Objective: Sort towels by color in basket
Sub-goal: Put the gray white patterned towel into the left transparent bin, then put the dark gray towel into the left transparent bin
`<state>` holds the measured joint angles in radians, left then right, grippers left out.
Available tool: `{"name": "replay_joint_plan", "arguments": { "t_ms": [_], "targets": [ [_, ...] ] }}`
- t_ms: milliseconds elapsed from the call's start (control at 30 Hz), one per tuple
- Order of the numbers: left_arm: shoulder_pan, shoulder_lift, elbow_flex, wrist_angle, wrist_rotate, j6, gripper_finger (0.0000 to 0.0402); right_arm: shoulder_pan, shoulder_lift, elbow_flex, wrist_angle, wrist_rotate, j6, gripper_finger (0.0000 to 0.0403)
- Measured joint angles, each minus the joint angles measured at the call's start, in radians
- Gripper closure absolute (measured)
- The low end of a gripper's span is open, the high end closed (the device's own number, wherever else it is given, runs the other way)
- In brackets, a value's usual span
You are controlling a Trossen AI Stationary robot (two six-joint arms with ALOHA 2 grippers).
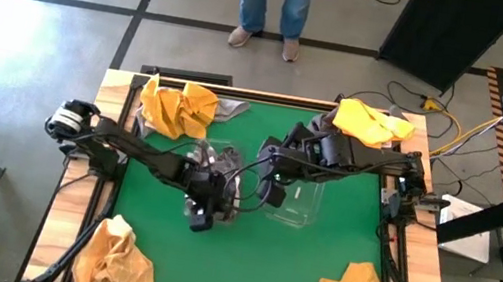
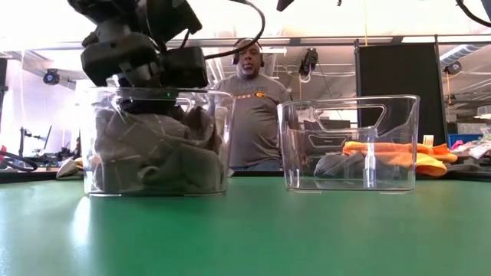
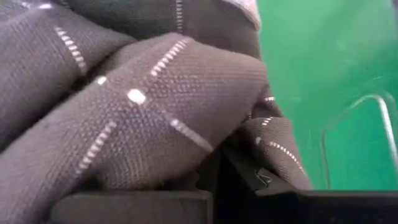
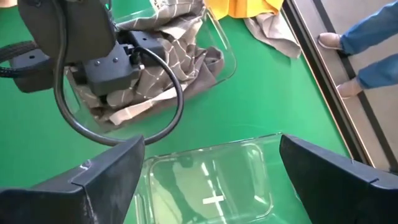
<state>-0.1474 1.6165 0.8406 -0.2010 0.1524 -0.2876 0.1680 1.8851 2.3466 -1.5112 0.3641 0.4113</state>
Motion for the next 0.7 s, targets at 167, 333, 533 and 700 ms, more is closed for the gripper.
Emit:
{"name": "replay_joint_plan", "arguments": {
  "t_ms": [167, 333, 533, 700],
  "targets": [
    [-0.002, -0.026, 0.041, -0.069, 0.100, 0.000, 0.0388, 0.000, -0.010, 0.000, -0.022, 0.002, -0.013, 0.0037],
    [-0.002, -0.063, 0.157, -0.180, 0.112, 0.054, 0.0339, -0.020, -0.051, 0.000, -0.060, 0.021, -0.019, 0.0037],
    [0.000, -0.090, 0.328, -0.425, 0.116, 0.134, 0.0278, -0.091, -0.145, -0.106, -0.059, 0.180, -0.020, 0.0037],
    [0.000, -0.091, 0.442, -0.620, 0.115, 0.129, 0.0262, -0.258, -0.236, -0.279, -0.051, 0.179, -0.096, 0.0037]
  ]
}}
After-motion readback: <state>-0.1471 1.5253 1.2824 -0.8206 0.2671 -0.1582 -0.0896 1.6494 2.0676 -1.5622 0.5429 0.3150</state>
